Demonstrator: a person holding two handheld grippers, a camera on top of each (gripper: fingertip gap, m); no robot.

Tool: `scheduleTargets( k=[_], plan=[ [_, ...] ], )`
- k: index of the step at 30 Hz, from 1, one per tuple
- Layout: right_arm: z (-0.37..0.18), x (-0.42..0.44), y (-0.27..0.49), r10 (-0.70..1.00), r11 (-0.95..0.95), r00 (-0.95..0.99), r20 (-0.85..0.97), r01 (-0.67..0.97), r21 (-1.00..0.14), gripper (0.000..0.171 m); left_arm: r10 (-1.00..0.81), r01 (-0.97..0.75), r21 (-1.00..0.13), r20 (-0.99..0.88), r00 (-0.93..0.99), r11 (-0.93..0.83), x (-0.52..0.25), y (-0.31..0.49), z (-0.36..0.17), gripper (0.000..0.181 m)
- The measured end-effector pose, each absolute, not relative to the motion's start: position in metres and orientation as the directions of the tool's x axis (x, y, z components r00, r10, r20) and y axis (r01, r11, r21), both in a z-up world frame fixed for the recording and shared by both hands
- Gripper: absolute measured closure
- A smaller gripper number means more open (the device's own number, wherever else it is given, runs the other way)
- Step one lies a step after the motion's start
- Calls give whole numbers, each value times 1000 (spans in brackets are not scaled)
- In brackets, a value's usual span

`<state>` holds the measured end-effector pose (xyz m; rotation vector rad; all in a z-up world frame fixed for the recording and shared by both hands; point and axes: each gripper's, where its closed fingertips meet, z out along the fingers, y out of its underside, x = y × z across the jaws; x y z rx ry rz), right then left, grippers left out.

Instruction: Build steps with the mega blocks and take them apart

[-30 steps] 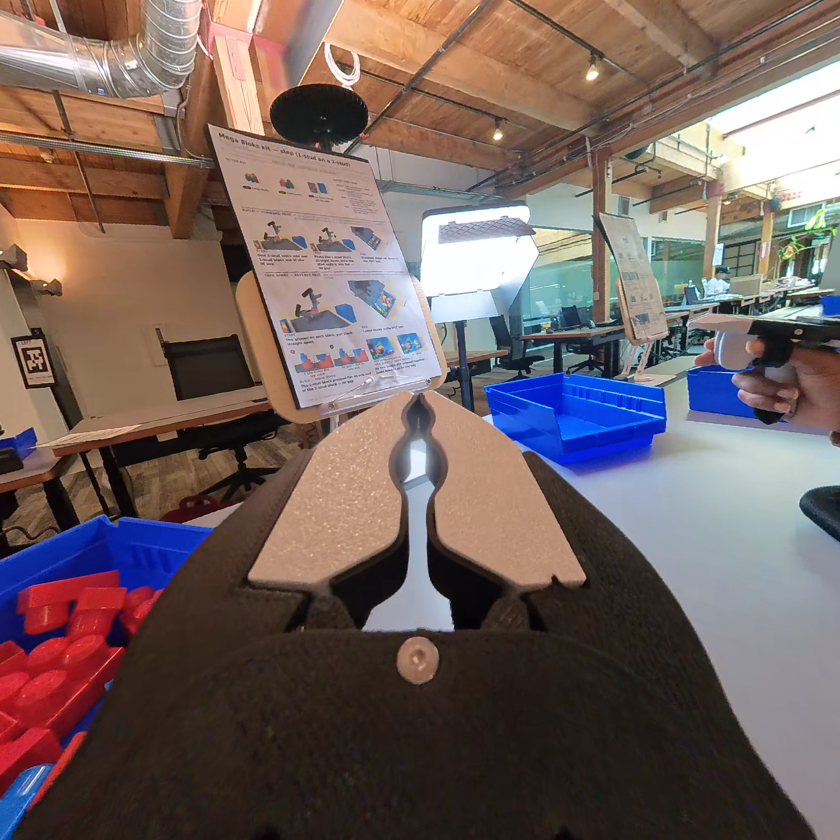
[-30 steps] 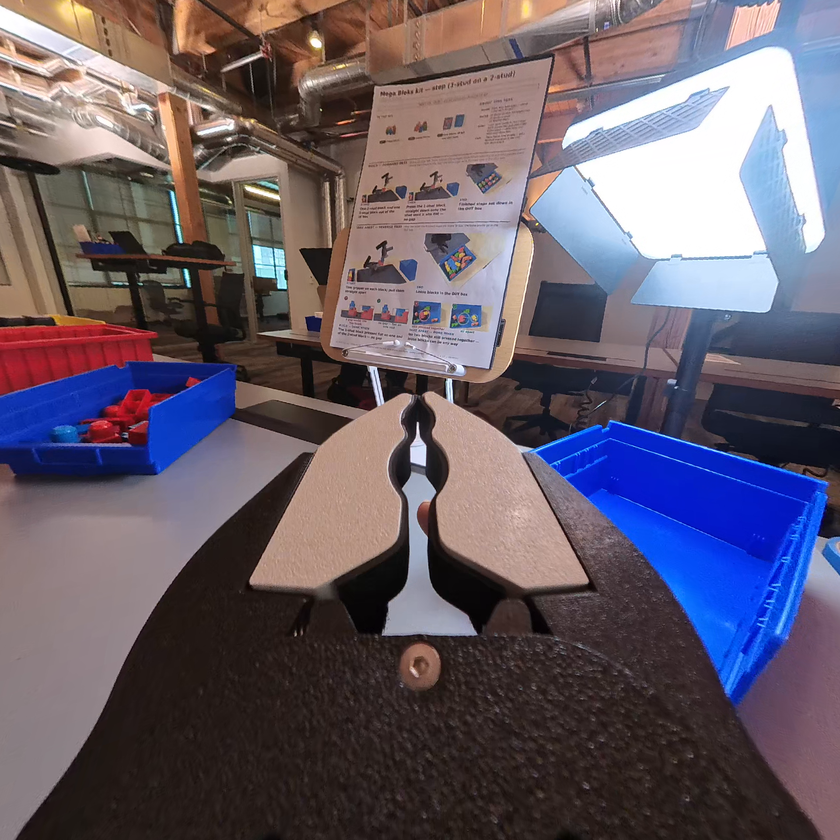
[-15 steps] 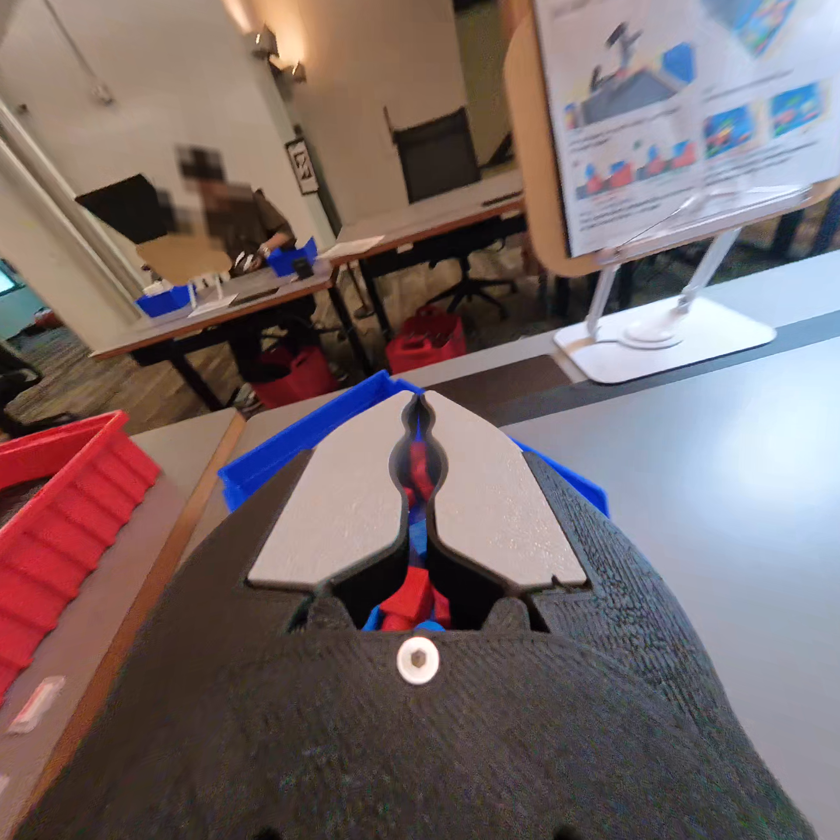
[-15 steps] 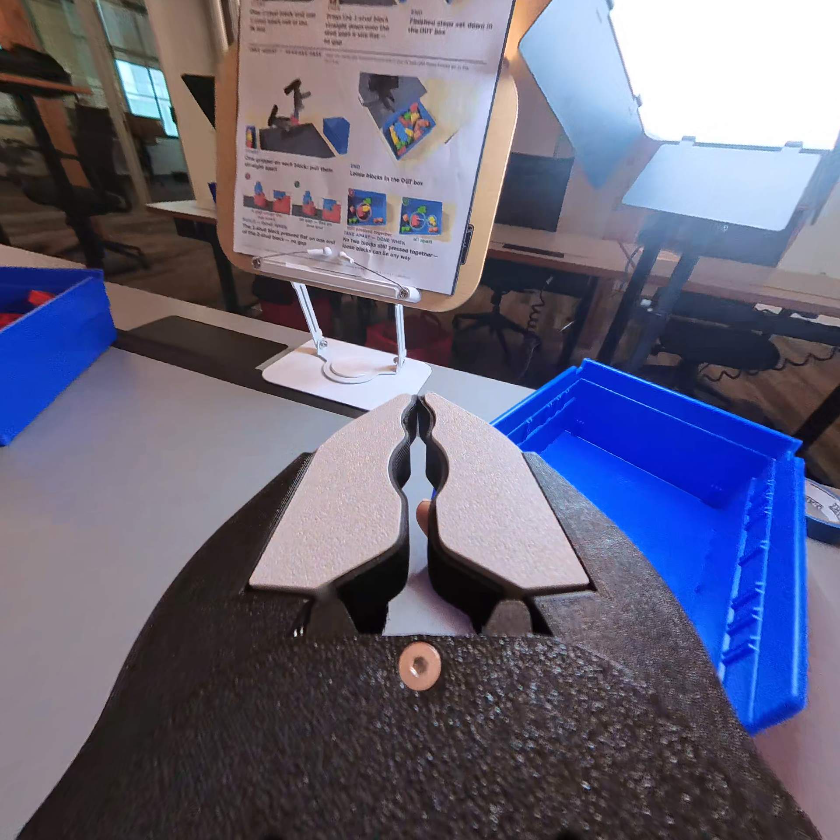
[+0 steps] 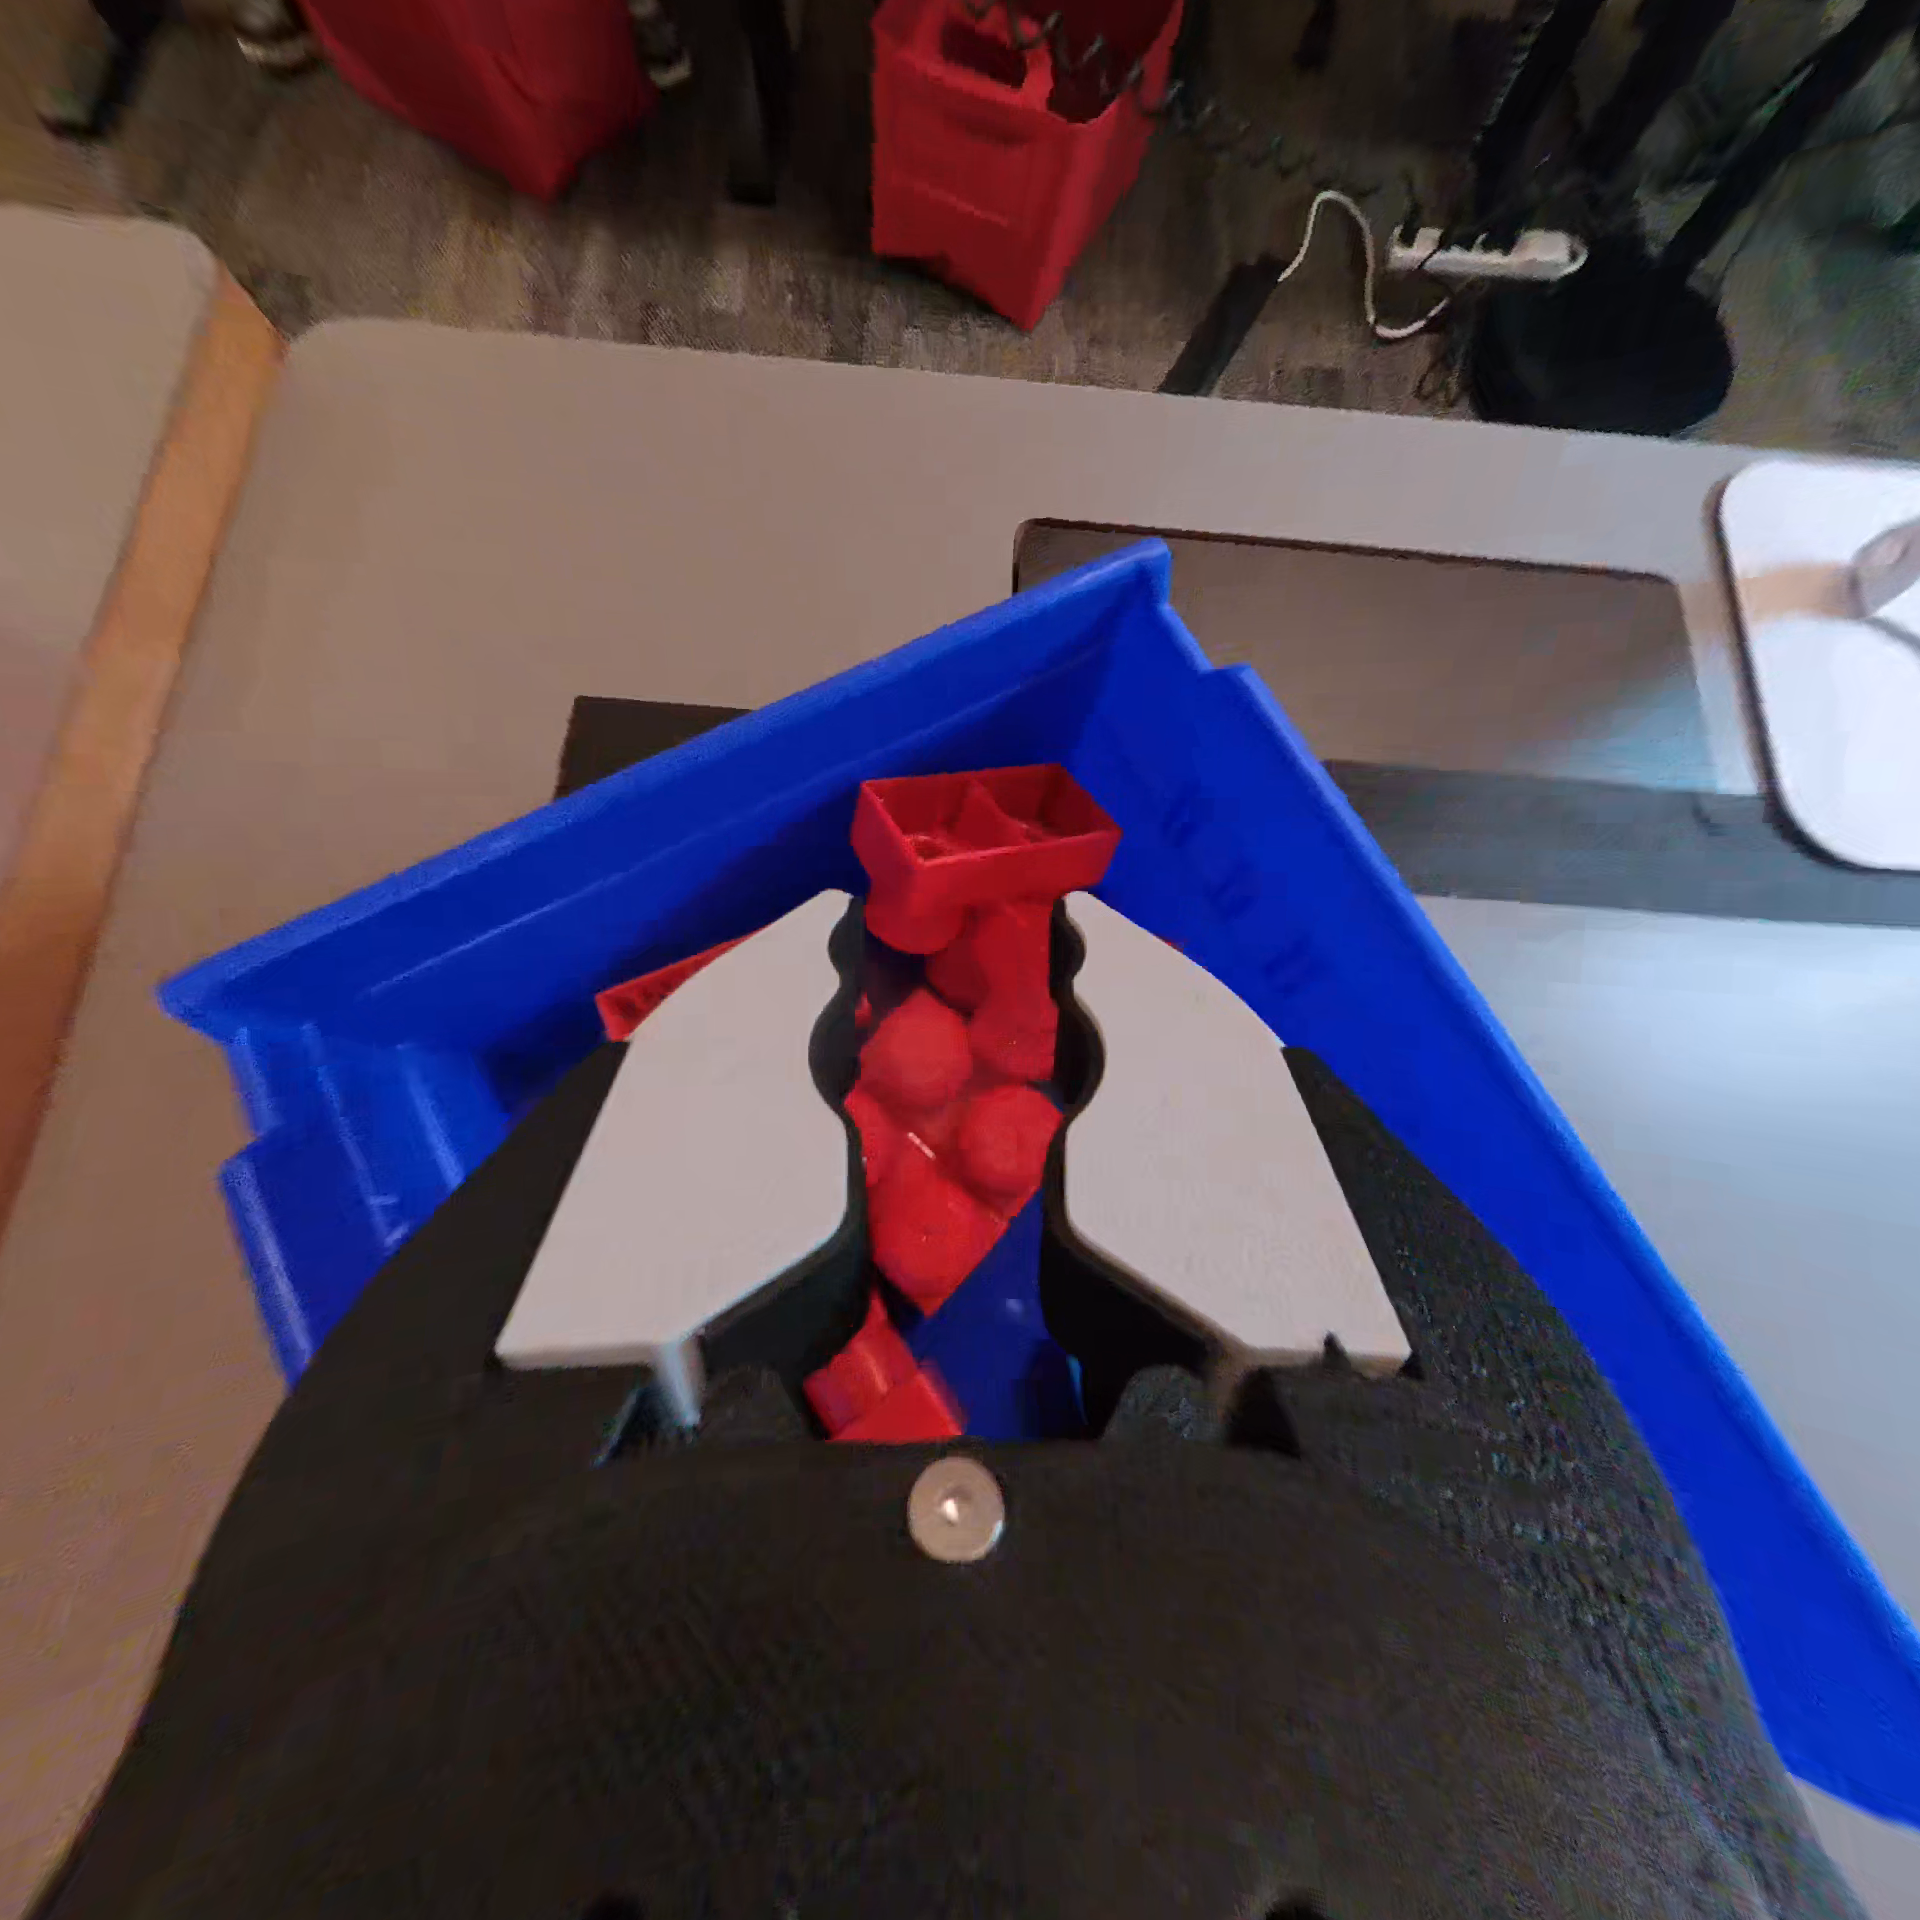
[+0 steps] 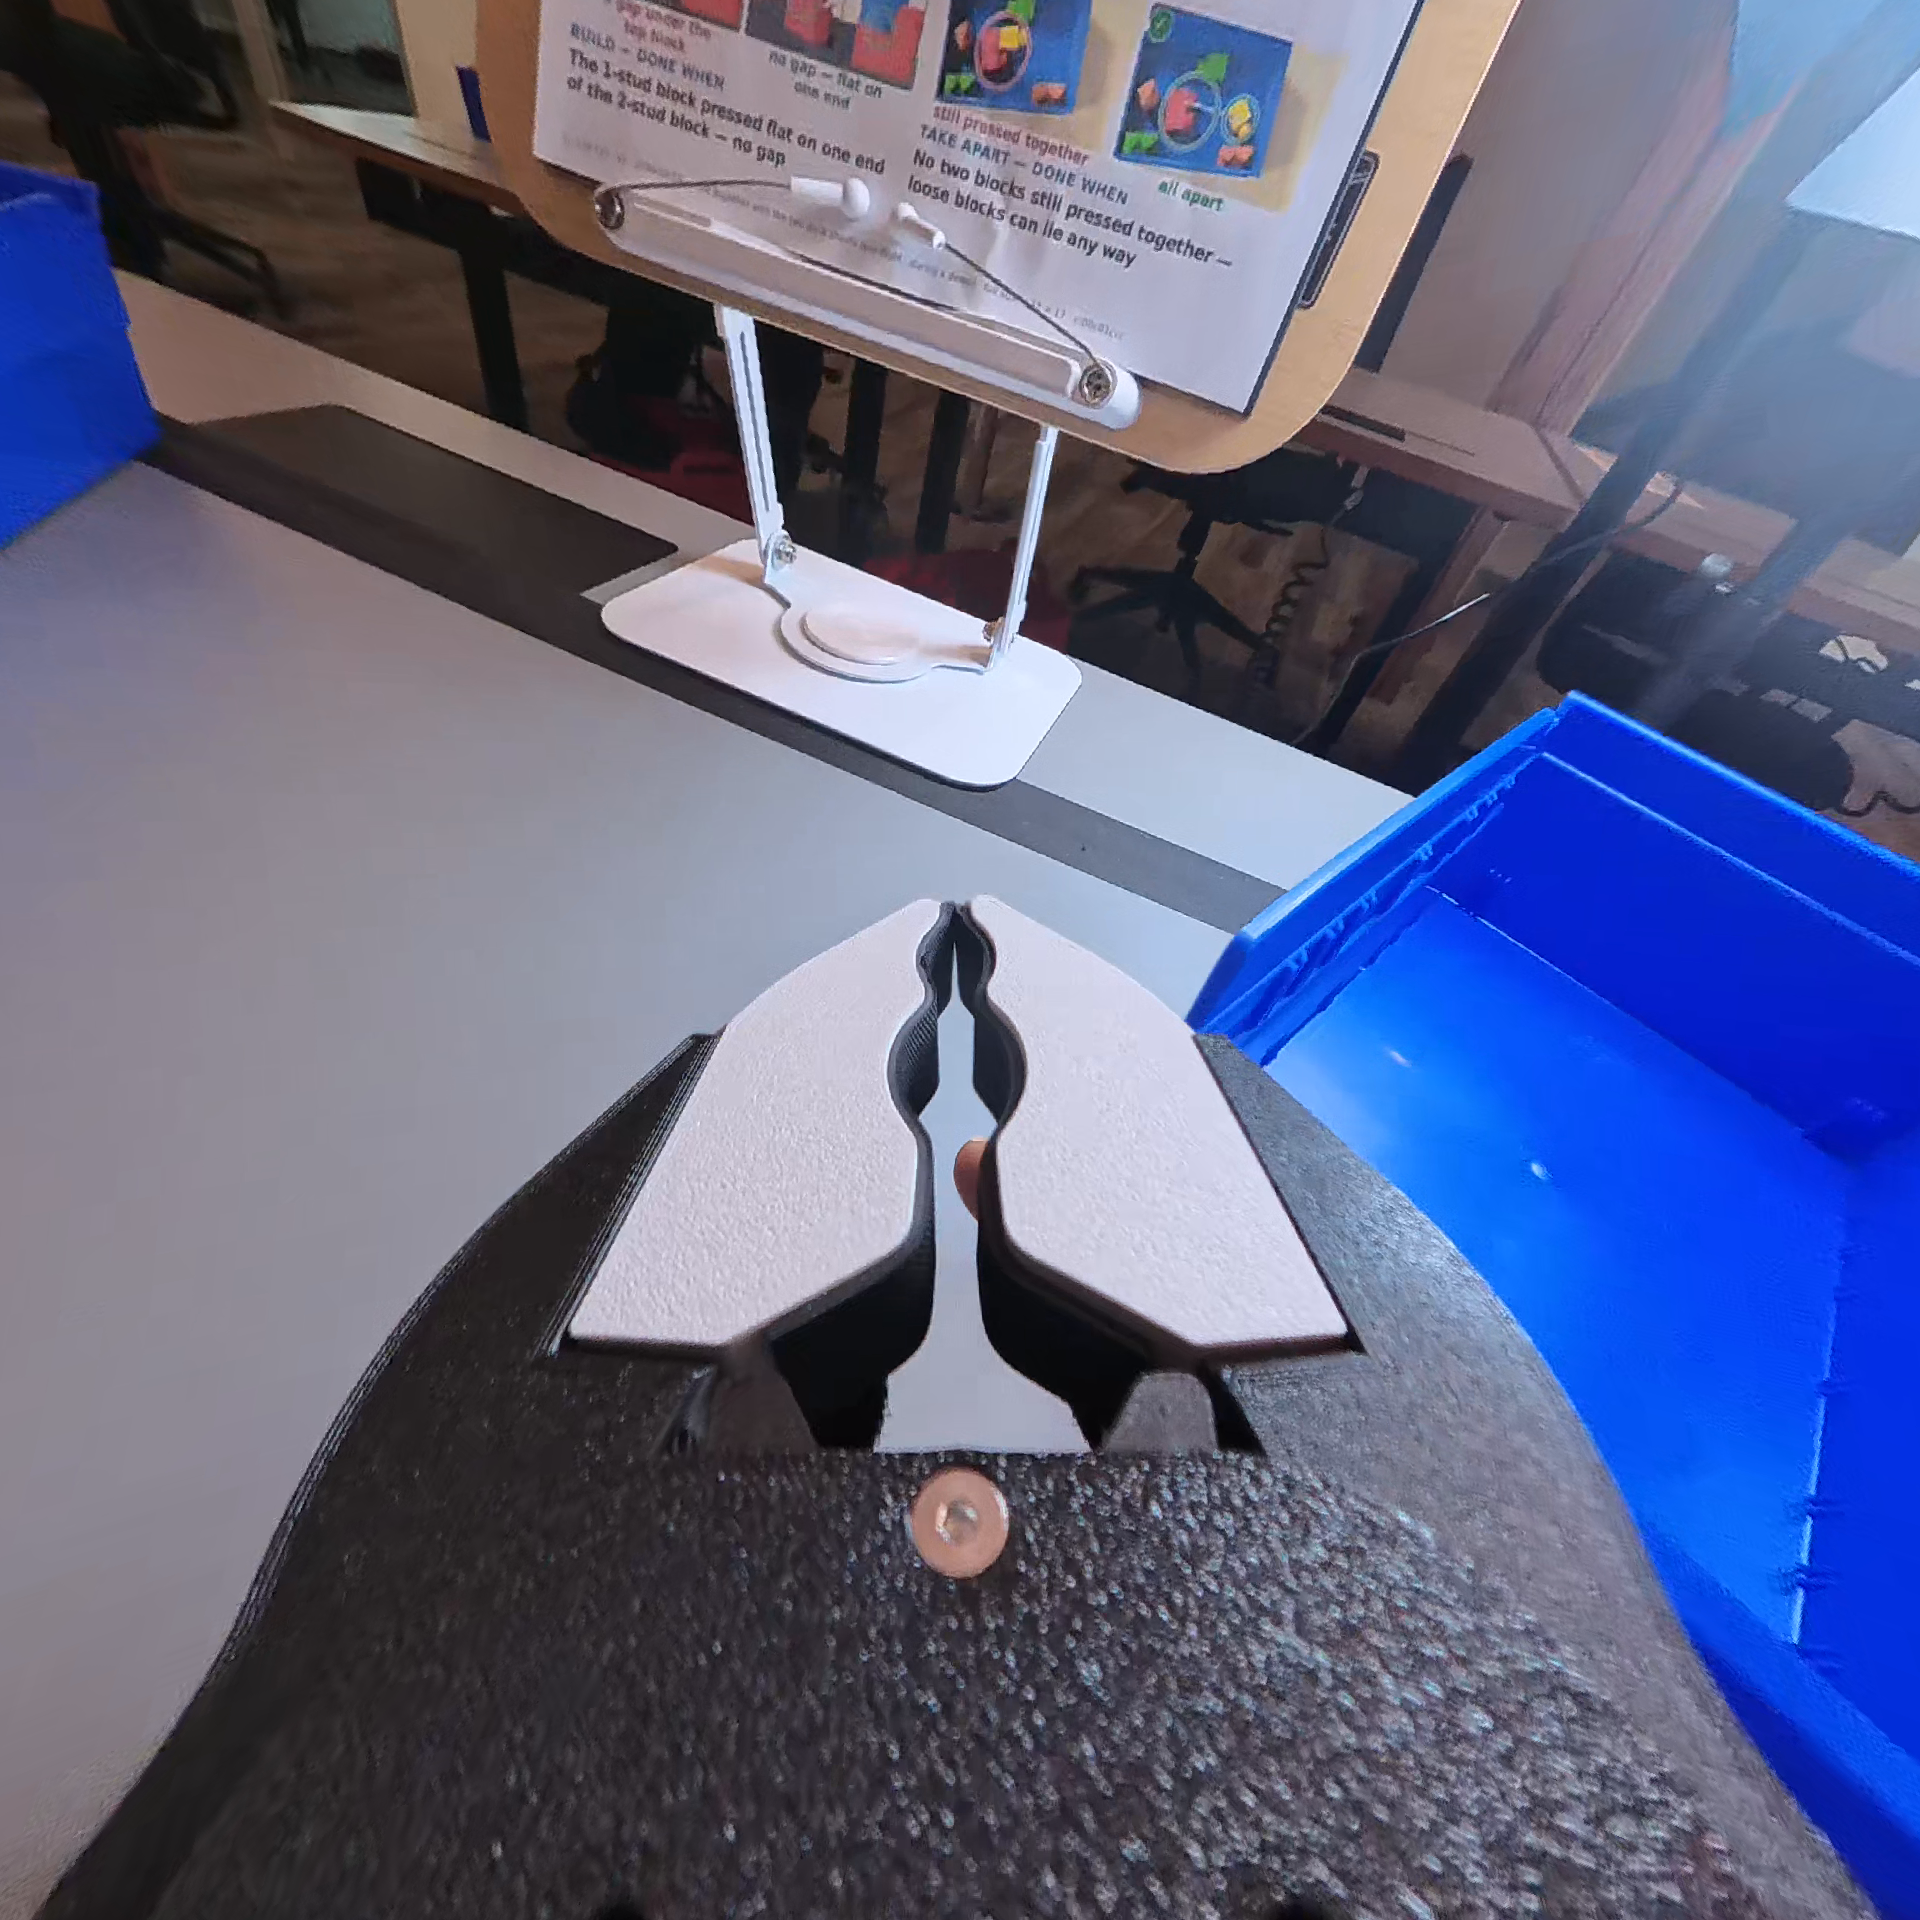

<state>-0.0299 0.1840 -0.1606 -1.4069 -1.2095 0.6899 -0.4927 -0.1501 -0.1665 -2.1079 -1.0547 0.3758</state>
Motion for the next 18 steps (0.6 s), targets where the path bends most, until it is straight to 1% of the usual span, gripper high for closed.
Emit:
scheduleTargets(
  k=[3,6,8,9,10,11,13,14,15,16,17,18],
  plan=[
    [-165,-31,182,931,134,287,224,301,-944,171,828,689,-674,208,521,-265,-514,-146,-186,145],
    [-170,-31,180,936,135,271,224,312,-940,171,851,754,-607,233,471,-252,-523,-145,-210,144],
    [-172,-31,179,938,143,260,230,315,-938,171,838,763,-594,259,481,-254,-523,-138,-214,155],
    [-172,-32,178,939,148,253,233,316,-937,171,831,756,-592,243,500,-281,-521,-137,-216,170],
    [-173,-32,177,940,151,248,236,317,-936,171,820,731,-602,209,533,-322,-519,-136,-216,177],
    [-174,-33,175,941,154,242,237,318,-935,171,807,704,-621,186,560,-346,-518,-135,-212,178],
    [-175,-33,171,944,158,229,236,313,-936,171,777,628,-691,152,610,-357,-514,-132,-194,177],
    [-175,-34,168,947,163,219,236,307,-938,171,745,553,-758,137,653,-346,-508,-127,-175,178],
    [-173,-35,163,952,169,199,234,294,-941,171,712,453,-832,104,694,-320,-499,-122,-151,178],
    [-170,-37,156,959,174,170,225,275,-946,171,642,317,-904,64,764,-287,-479,-111,-122,178],
    [-166,-40,146,970,170,130,206,248,-954,171,547,176,-957,22,837,-231,-447,-97,-94,178],
    [-161,-43,133,982,153,77,173,214,-965,171,449,33,-986,-45,892,-163,-406,-84,-68,178]
  ],
)
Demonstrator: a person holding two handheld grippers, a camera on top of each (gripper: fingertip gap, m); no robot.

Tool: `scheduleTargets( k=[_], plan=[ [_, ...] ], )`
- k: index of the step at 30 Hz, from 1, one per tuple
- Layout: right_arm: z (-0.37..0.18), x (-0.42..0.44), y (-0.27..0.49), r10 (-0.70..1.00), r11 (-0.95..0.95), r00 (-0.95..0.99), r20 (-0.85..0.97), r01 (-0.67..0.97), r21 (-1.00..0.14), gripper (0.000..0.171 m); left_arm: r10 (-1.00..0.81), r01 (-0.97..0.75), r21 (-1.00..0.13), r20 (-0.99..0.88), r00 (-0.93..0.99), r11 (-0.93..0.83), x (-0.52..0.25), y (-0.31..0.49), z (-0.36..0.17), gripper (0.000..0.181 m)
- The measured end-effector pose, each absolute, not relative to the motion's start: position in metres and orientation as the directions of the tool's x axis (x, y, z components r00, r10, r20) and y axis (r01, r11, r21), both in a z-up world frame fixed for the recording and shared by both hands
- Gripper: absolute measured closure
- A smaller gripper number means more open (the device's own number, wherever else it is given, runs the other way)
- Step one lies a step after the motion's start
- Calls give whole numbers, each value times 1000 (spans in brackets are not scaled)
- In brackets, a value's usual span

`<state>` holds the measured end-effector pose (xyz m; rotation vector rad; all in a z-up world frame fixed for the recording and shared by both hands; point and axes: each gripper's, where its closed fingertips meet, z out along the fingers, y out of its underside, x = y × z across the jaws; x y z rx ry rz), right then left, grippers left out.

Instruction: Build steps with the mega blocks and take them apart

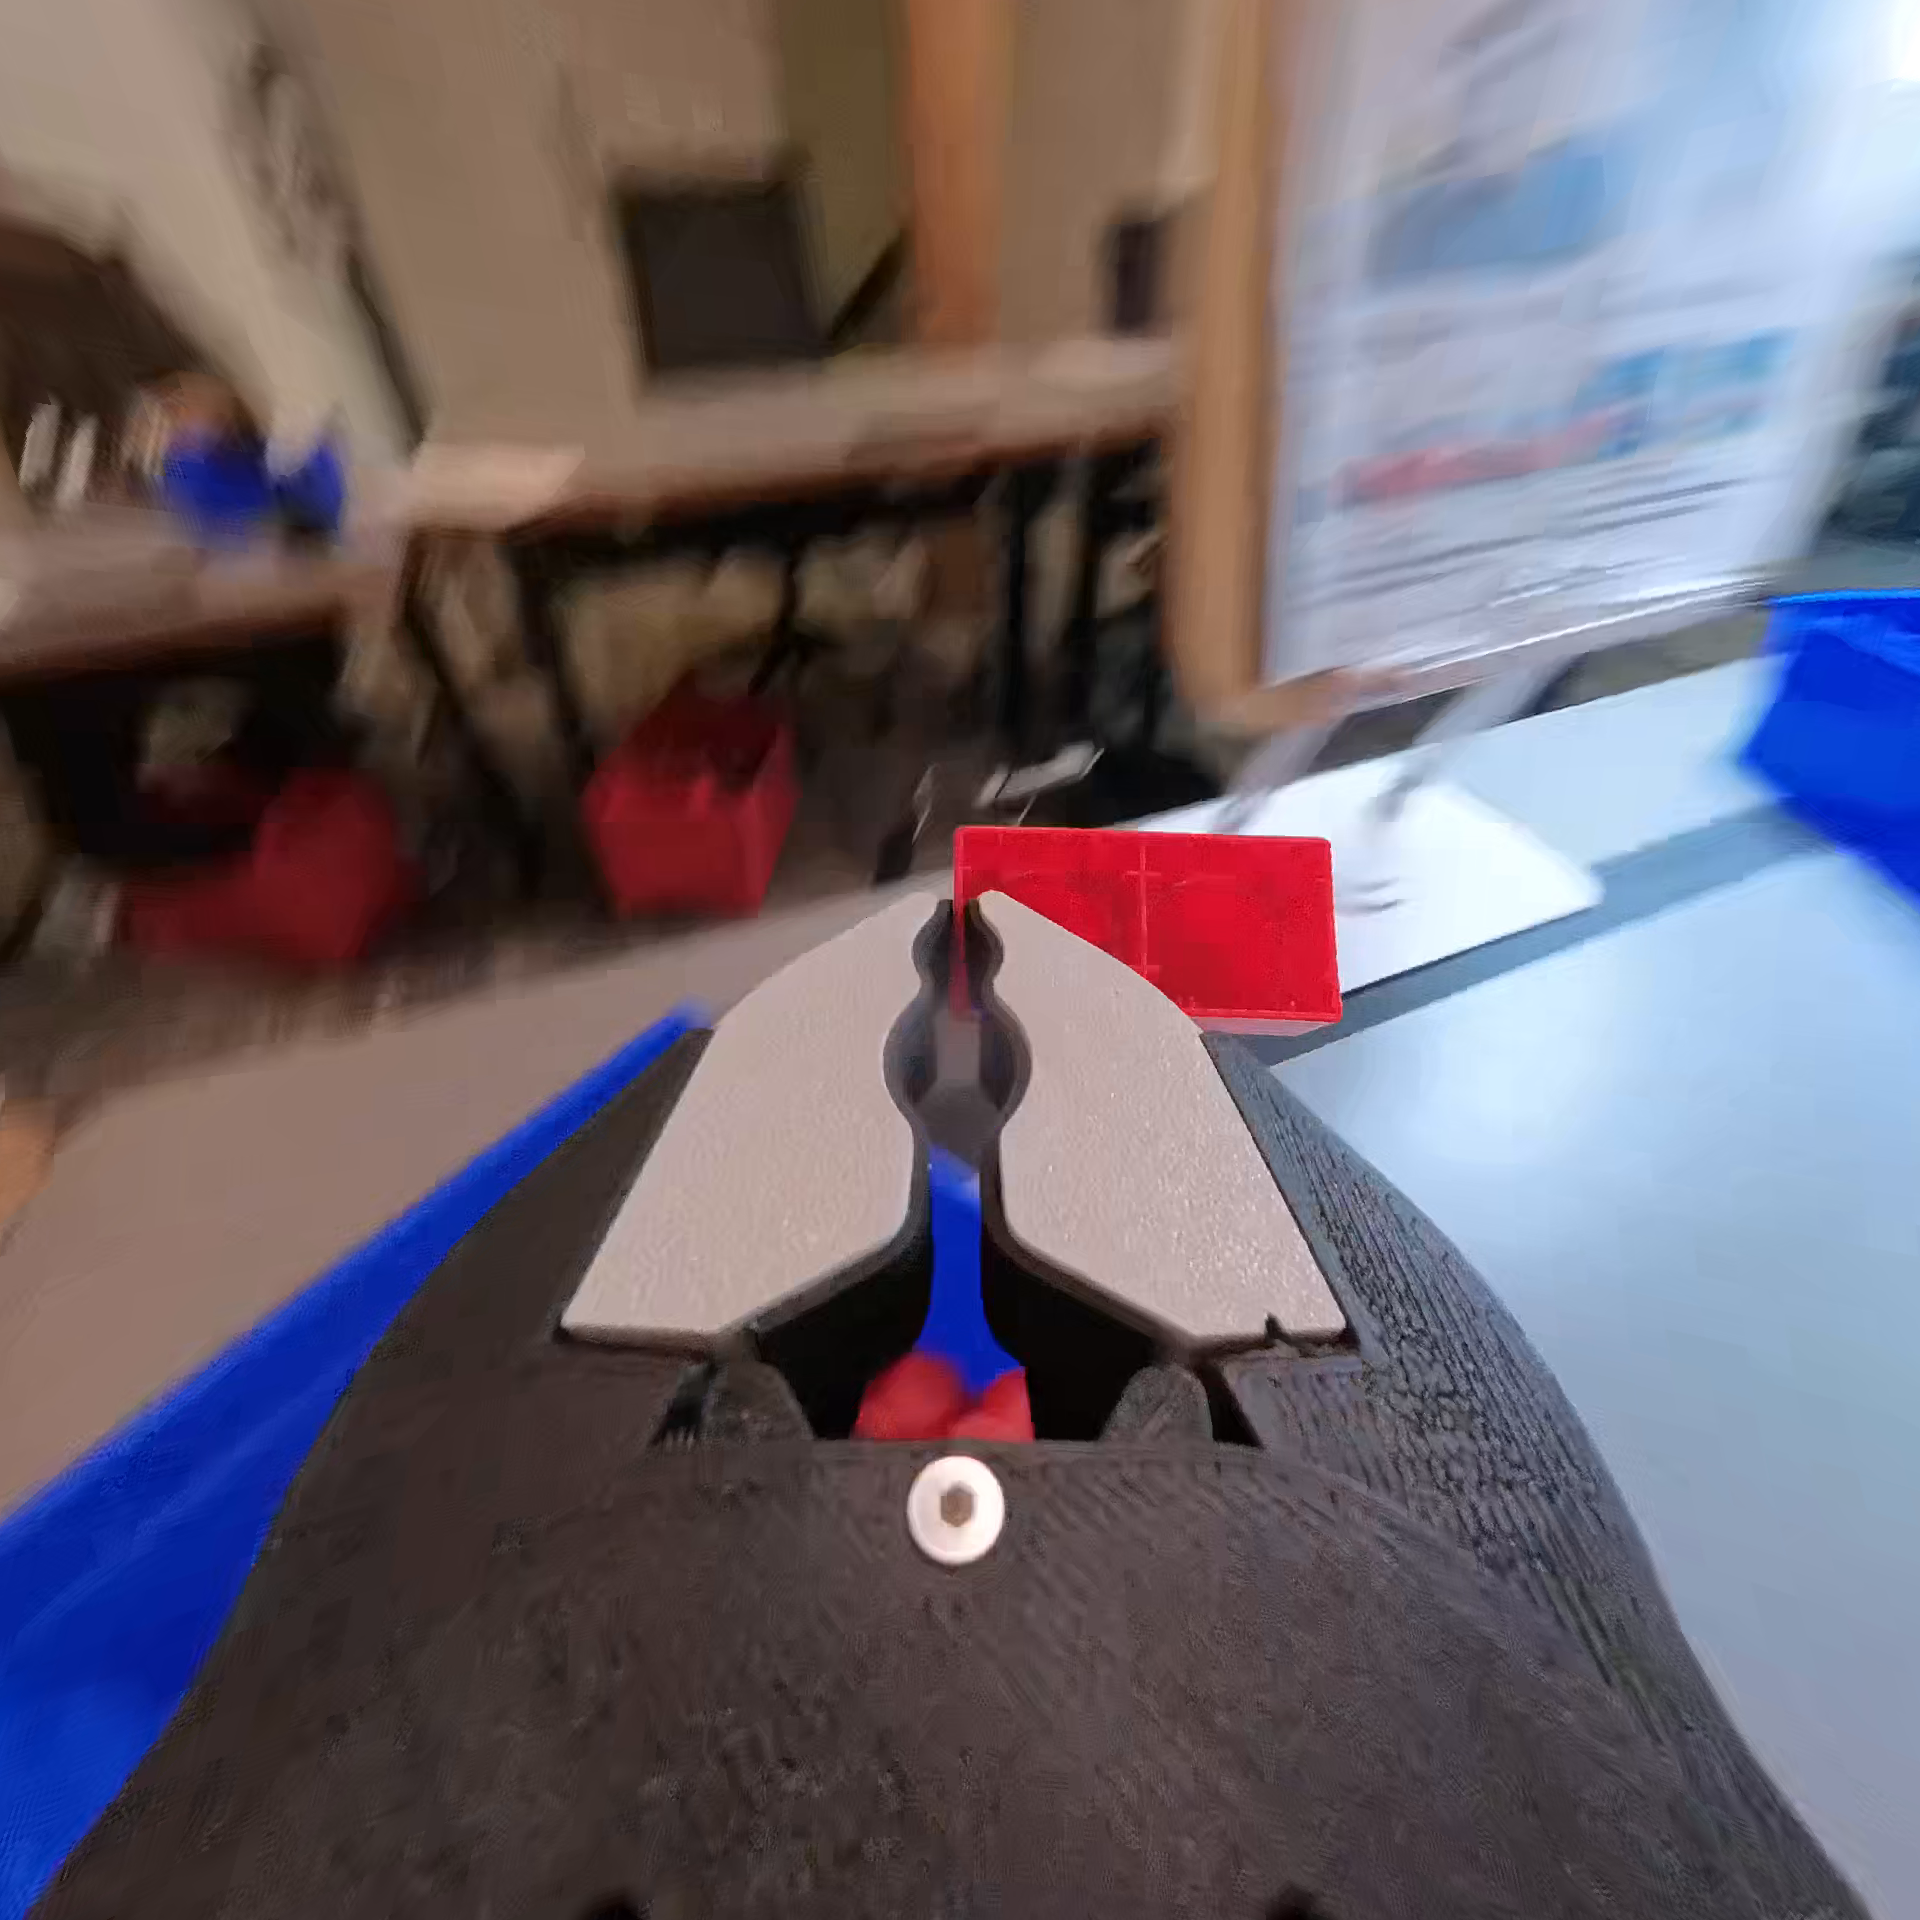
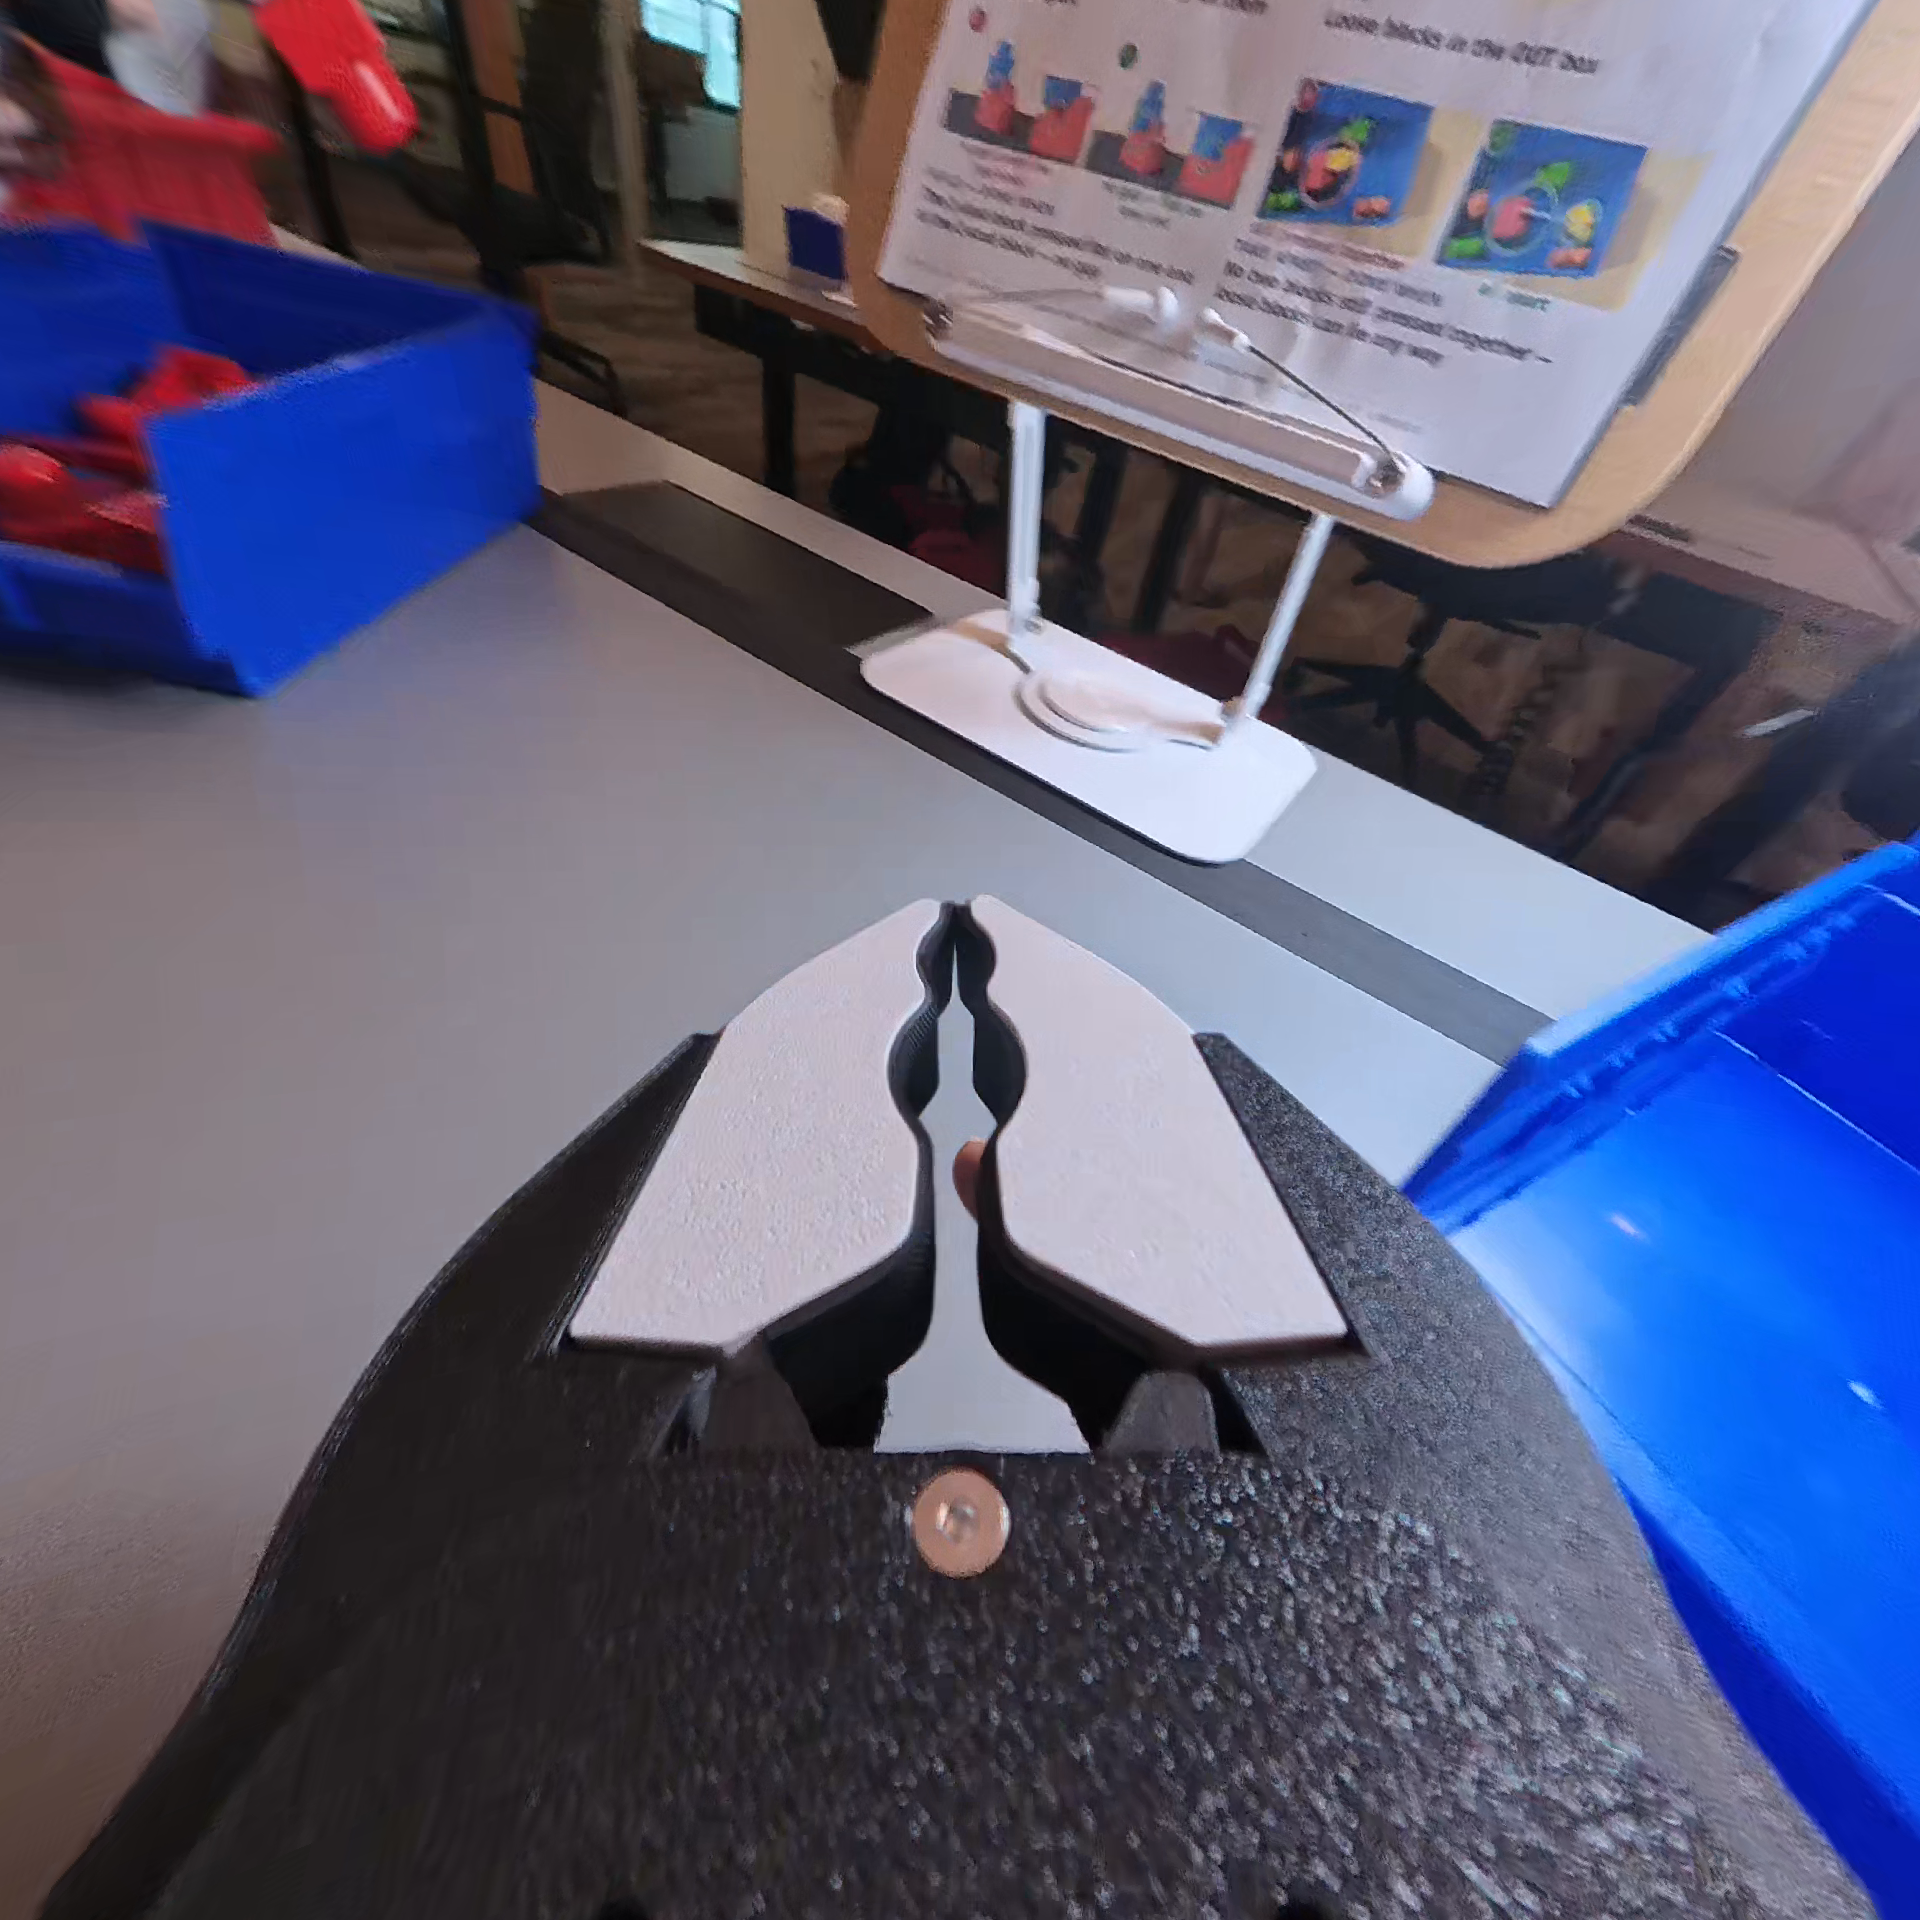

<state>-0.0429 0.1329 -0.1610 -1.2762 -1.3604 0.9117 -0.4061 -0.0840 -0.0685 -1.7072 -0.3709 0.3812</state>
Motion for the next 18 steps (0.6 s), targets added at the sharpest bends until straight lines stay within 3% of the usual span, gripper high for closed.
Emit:
scheduleTargets(
  k=[2,5,7,10,12,15,18],
  plan=[
    [-149,-48,97,995,69,-79,57,154,-986,171,317,-226,-973,-226,921,-39,-317,-66,-36,178],
    [-128,-46,28,897,-153,-391,-205,161,-975,146,226,-458,-883,-427,875,104,-190,-47,-29,179],
    [-113,-39,-8,714,-348,-554,-427,249,-904,123,178,-533,-830,-506,844,165,-127,-36,-37,179],
    [-102,-28,-32,413,-532,-648,-640,399,-747,107,133,-581,-782,-566,814,226,-70,-24,-49,179],
    [-102,-25,-37,259,-600,-652,-713,471,-647,106,86,-581,-776,-580,810,246,-50,-17,-54,179],
    [-82,-15,-30,45,-691,-694,-718,498,-524,122,74,-606,-744,-613,787,281,-37,-15,-56,179],
    [-82,-14,-28,140,-662,-707,-693,453,-596,135,63,-616,-736,-626,777,279,-36,-14,-63,179]
  ],
)
